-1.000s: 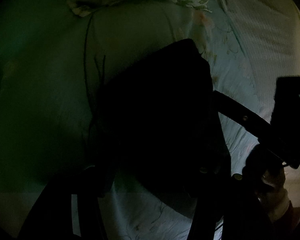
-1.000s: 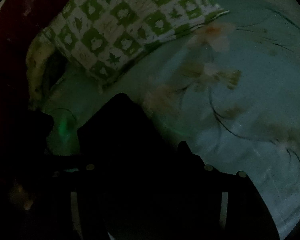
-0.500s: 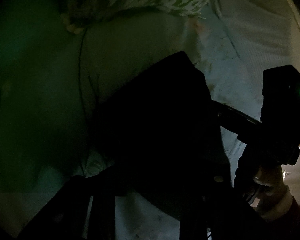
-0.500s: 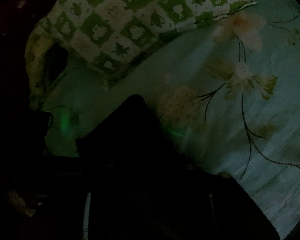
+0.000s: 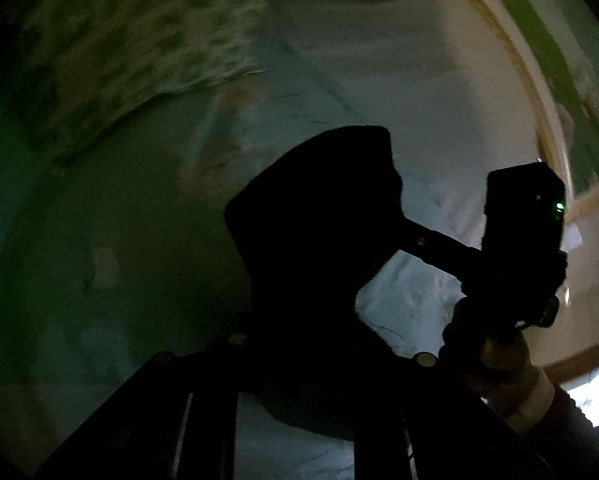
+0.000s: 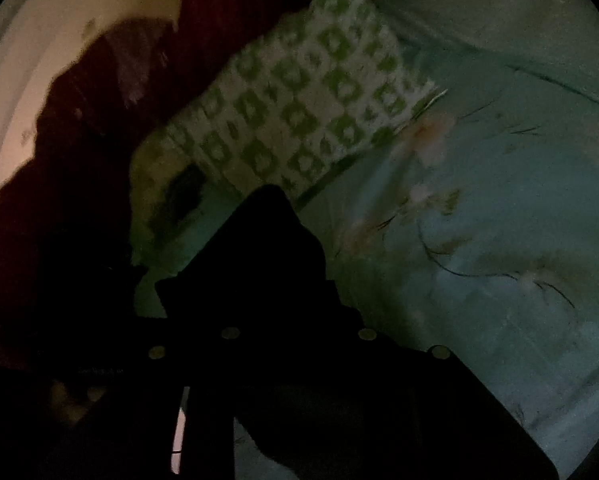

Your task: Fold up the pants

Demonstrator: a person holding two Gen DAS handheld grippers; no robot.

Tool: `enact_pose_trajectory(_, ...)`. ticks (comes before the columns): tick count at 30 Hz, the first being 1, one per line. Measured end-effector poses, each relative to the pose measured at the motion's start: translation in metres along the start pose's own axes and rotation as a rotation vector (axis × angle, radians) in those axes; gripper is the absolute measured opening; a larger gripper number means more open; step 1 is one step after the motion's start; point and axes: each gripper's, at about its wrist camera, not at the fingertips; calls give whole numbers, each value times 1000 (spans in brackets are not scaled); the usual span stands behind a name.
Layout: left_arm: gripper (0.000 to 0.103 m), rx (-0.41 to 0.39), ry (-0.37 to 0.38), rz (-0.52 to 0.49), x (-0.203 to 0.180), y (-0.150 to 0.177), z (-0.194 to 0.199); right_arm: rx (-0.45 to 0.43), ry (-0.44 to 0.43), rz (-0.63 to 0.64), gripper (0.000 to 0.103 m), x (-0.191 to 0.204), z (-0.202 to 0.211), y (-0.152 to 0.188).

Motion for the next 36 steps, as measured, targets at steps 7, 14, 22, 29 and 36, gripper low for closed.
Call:
enact_pose_trajectory(7,13,-7,19,-190,-67,30,18,-142,8,-53,23,1,65,33)
enact_pose_trajectory(14,13,17,17,-331,-124,53,7,-251,32,-105,22,-8,117,80)
enact_pose_trajectory(22,13,62,-18,-478,-169,87,-15,-341,73,-149,21,-20,154,132)
enact_pose_trajectory(29,13,97,-76,-642,-202,129,-41,-422,98,-242,21,-40,172,187)
enact_pose_trajectory(36,13,120,-132,-786,-220,166,-69,-468,112,-330,20,-58,176,227)
Point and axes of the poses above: each gripper's, at about its wrist camera, not at the fingertips, and z roughly against the way its jaws point, x to its left, y to its underside, and after that the axes turned 5 degrees about -y, right-handed
